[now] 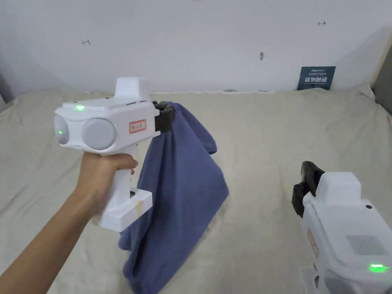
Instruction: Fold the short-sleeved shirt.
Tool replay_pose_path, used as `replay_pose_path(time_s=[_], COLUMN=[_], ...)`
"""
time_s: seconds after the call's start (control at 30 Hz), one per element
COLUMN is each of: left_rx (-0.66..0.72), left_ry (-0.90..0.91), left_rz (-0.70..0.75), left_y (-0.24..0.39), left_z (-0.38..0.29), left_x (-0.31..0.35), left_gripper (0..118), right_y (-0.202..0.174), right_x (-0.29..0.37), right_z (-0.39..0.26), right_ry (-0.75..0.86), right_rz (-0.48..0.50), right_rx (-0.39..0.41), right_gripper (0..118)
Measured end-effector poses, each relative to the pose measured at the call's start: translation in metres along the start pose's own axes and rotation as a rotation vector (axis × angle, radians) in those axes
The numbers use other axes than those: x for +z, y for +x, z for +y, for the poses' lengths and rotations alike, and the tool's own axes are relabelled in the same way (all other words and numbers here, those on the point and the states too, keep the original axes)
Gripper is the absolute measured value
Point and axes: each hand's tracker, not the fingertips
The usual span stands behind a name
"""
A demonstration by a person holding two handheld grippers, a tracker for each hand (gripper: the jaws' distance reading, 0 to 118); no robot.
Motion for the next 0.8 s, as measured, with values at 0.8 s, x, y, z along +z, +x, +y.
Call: replay_pose_path(time_s=[0.8], left_rx=[-0.112], left_ry=[-0.731], left_rz=[-0.095], left_y=[0.101], left_z=[-0.269], left_x=[-0.168], left_gripper=[7], right_y=[0.054], right_x=[0.013], right_z=[-0.036], right_ry=[-0.104], right_rz=[-0.13], right_rx=[-0.006], right_gripper=[1])
